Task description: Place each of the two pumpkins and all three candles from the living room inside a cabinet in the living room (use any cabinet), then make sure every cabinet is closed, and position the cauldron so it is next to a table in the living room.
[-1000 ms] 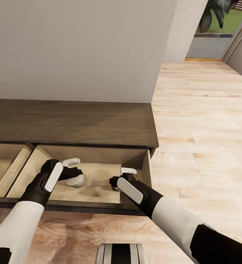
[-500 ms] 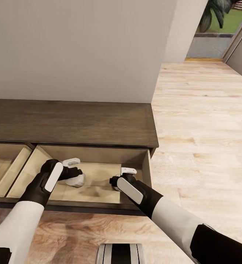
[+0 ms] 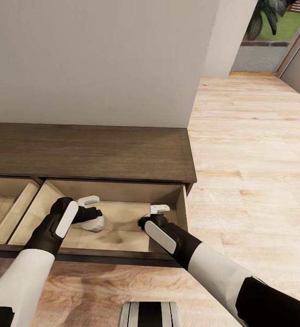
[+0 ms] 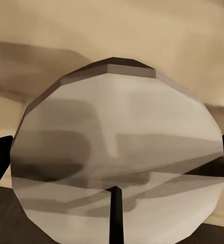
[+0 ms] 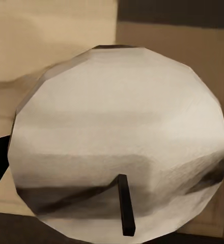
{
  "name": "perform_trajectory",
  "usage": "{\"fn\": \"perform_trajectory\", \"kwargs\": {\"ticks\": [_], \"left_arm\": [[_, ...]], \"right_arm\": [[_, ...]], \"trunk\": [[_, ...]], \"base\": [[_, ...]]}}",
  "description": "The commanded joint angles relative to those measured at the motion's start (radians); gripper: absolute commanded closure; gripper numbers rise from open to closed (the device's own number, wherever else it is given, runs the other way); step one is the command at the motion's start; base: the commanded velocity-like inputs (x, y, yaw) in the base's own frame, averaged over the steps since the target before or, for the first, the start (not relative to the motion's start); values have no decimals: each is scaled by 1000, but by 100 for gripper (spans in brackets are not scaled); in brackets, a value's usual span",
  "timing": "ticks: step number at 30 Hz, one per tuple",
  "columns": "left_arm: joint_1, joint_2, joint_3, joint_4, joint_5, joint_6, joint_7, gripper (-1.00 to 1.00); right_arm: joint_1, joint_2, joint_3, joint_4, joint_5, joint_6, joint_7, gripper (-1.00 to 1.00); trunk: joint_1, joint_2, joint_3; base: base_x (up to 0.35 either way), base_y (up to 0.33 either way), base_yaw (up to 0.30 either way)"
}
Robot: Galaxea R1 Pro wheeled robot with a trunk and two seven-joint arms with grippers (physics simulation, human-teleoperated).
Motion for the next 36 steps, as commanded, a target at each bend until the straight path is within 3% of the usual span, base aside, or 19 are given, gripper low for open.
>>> {"fn": "perform_trajectory", "kwargs": {"ticks": [1, 7, 19, 21, 23, 25, 36], "left_arm": [[0, 1, -3, -1, 8, 2, 9, -100], [0, 0, -3, -1, 6, 2, 10, -100], [0, 0, -3, -1, 2, 2, 10, -100], [0, 0, -3, -1, 2, 2, 10, -100], [0, -1, -3, -1, 2, 2, 9, -100], [0, 0, -3, -1, 2, 2, 9, -100], [0, 0, -3, -1, 3, 2, 9, -100]], "right_arm": [[-1, 0, 3, -1, 0, 2, -8, -100], [-1, 0, 2, -1, 28, 9, -18, -100], [-3, 0, 4, -5, 7, 70, -34, -100], [-3, 0, 3, -8, 2, 74, -17, -100], [-5, 0, 3, -10, -18, 89, 67, -100], [-10, 0, 2, -10, -22, 94, 78, -100], [-21, 0, 3, -15, -38, 87, -6, -100]], "trunk": [[0, 0, -1], [0, 0, -1], [0, 0, -1], [0, 0, -1], [0, 0, -1], [0, 0, -1], [0, 0, -1]], "base": [[0, 0, 0], [0, 0, 0], [0, 0, 0], [0, 0, 0], [0, 0, 0], [0, 0, 0], [0, 0, 0]]}}
